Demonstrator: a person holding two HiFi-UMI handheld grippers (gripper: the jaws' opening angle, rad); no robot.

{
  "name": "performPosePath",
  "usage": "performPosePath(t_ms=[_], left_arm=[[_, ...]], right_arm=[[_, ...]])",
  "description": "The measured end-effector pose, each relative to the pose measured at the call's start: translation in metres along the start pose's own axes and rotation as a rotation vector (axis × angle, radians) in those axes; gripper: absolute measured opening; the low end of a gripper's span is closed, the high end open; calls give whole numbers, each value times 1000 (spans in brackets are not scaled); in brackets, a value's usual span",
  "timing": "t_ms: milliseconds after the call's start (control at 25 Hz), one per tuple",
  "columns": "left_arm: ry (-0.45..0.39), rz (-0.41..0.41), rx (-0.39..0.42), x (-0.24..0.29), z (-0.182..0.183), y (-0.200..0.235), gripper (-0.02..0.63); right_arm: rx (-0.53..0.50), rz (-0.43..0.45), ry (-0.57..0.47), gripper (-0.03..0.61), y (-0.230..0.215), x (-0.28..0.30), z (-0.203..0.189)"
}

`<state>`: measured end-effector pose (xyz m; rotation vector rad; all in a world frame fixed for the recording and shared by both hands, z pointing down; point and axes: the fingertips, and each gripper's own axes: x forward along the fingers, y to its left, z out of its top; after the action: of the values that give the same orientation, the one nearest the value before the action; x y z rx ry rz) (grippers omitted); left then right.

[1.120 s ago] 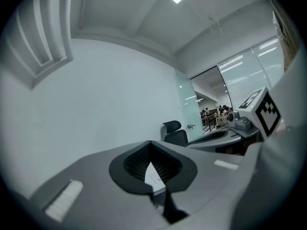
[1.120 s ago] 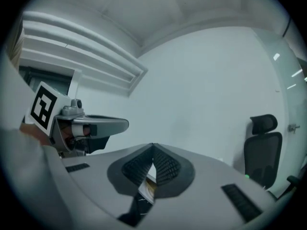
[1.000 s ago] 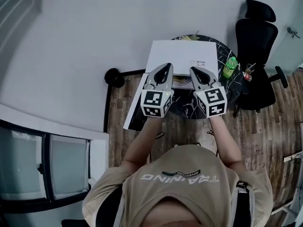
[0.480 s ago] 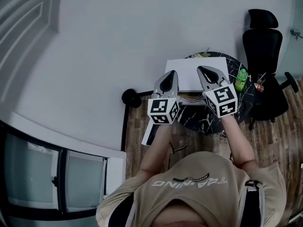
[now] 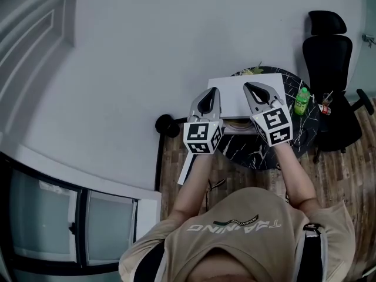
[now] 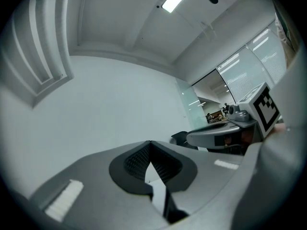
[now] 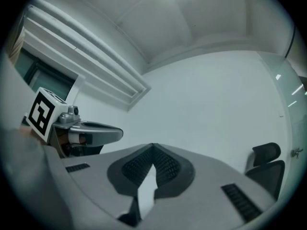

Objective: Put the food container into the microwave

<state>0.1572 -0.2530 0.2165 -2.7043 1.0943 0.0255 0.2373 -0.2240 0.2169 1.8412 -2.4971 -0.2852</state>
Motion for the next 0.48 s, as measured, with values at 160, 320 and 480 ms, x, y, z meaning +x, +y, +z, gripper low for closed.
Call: performPosePath(t_ms=[160,320,480], left_arm=[[3,-12,6,12,-3,2,-9],[-2,-23,7,26,-5,8,-9],[-6,-25,1,45,-3,19,-9]], right_arm=[[-5,-5,-3,10,-7,8,-2],[28,8,-5,10,-16,20,-1],[27,20,-8,11,-24,33,5]])
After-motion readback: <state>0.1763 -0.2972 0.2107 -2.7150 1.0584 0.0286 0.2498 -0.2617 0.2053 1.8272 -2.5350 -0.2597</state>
